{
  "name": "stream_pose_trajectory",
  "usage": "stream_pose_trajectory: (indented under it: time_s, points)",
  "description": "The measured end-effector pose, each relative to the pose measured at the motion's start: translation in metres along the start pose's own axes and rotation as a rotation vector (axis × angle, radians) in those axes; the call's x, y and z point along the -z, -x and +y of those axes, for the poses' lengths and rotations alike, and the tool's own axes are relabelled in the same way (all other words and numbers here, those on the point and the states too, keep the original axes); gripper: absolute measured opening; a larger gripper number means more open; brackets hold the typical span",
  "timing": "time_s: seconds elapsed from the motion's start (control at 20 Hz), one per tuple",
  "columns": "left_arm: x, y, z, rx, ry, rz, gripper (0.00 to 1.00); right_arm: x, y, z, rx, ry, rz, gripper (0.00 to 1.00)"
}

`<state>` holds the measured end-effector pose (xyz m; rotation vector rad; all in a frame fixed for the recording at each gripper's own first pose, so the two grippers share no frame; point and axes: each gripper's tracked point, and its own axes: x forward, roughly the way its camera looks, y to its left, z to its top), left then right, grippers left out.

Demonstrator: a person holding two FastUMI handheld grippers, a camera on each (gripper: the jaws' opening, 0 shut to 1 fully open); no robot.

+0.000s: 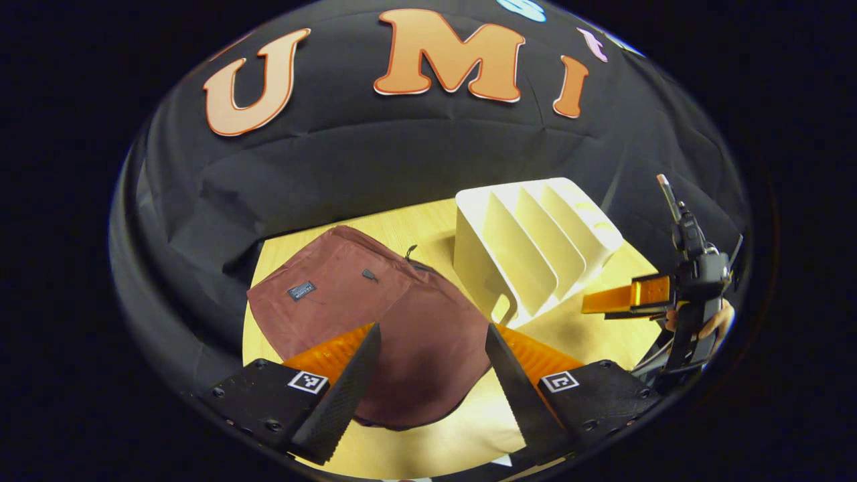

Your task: Open the schoolbag, grab two books from the bookshelf and put them into the schoolbag.

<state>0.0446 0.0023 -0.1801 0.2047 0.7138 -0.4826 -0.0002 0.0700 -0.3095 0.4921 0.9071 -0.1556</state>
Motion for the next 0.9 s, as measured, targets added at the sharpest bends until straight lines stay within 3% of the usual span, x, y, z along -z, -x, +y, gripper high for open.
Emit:
stream_pose_trajectory:
  time_s: [0.15, 0.35, 0.45, 0.65, 0.9]
  points:
    - [-0.026, 0.003, -0.026, -0.018, 0.074, -0.096, 1.00, -0.036, 0.020, -0.008, -0.029, 0.099, -0.084, 0.98]
    - [-0.061, 0.016, -0.046, -0.092, 0.112, -0.253, 1.00, -0.097, 0.056, -0.025, -0.022, 0.278, -0.265, 0.98]
    - [-0.076, 0.028, -0.054, -0.123, 0.135, -0.330, 0.99, -0.120, 0.077, -0.020, -0.053, 0.319, -0.347, 0.98]
    - [-0.082, 0.048, -0.045, -0.221, 0.143, -0.388, 0.99, -0.140, 0.110, -0.006, -0.099, 0.309, -0.462, 0.97]
    - [-0.089, 0.064, -0.017, -0.221, 0.145, -0.445, 0.99, -0.132, 0.123, 0.005, -0.080, 0.340, -0.561, 0.97]
